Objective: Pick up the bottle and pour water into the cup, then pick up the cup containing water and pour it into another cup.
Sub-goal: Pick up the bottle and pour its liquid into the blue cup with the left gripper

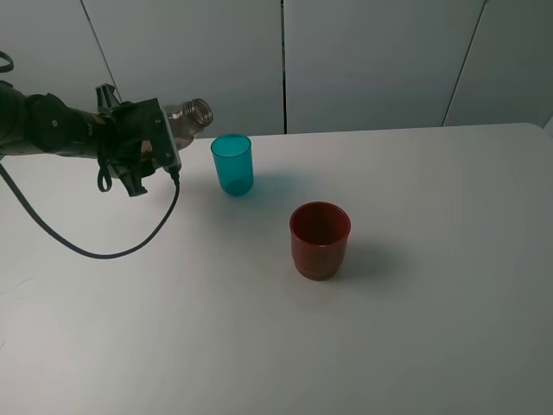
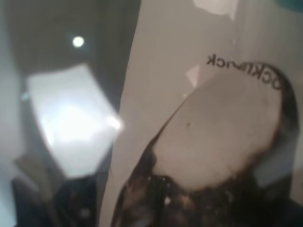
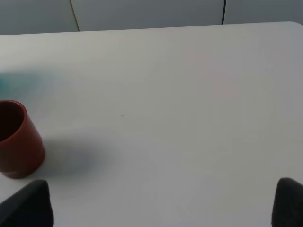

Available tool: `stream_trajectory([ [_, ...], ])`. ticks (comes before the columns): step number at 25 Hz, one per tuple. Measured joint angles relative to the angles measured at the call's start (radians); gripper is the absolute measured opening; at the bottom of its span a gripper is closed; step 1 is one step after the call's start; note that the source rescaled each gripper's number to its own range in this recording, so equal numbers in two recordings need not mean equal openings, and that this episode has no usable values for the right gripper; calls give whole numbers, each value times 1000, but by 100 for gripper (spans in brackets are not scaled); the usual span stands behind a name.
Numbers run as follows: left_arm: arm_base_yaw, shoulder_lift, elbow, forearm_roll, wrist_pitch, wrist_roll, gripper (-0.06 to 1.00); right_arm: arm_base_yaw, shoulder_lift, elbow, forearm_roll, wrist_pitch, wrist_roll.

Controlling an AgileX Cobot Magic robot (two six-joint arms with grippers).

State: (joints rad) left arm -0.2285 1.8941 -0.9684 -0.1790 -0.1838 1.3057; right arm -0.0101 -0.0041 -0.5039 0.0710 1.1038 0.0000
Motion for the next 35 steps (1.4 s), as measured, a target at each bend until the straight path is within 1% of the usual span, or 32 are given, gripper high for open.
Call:
stream_trajectory([
  [4, 0, 0, 0, -5, 2, 15, 3, 0, 0, 0, 0, 0, 0],
  [7, 0, 0, -2, -48, 4, 56, 3, 0, 0, 0, 0, 0, 0],
  [9, 0, 8, -10, -103, 9, 116, 3, 0, 0, 0, 0, 0, 0],
  [11, -6, 17, -18, -187, 7, 189, 3, 0, 0, 0, 0, 0, 0],
  [15, -23, 32, -20, -389, -29, 402, 3, 0, 0, 0, 0, 0, 0],
  [17, -27, 38, -22, -468, -35, 498, 3, 0, 0, 0, 0, 0, 0],
  [19, -27, 45, -31, -532, -36, 562, 3, 0, 0, 0, 0, 0, 0],
  [22, -27, 45, -43, -602, -41, 648, 3, 0, 0, 0, 0, 0, 0],
  [24, -27, 45, -50, -630, -45, 704, 3, 0, 0, 0, 0, 0, 0],
  [27, -27, 45, -52, -645, -47, 744, 3, 0, 0, 0, 0, 0, 0],
  [35, -44, 45, -60, -667, -90, 795, 3, 0, 0, 0, 0, 0, 0],
])
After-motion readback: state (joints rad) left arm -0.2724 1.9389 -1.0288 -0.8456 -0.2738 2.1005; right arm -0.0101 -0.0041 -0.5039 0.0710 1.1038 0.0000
